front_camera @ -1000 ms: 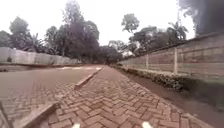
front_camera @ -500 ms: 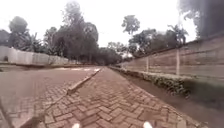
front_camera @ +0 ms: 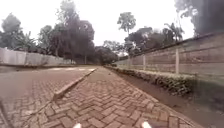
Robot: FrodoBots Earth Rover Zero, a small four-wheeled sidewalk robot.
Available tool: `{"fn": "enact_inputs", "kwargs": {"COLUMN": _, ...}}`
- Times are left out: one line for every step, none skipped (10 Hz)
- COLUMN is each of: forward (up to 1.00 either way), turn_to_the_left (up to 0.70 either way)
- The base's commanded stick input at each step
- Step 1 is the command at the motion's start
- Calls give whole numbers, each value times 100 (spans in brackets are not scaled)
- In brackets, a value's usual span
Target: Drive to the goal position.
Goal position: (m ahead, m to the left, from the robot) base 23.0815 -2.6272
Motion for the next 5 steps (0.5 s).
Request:
{"fn": "enact_inputs", "kwargs": {"forward": 70, "turn_to_the_left": 0}}
{"fn": "enact_inputs", "kwargs": {"forward": 70, "turn_to_the_left": 0}}
{"fn": "enact_inputs", "kwargs": {"forward": 70, "turn_to_the_left": 0}}
{"fn": "enact_inputs", "kwargs": {"forward": 70, "turn_to_the_left": 0}}
{"fn": "enact_inputs", "kwargs": {"forward": 70, "turn_to_the_left": 0}}
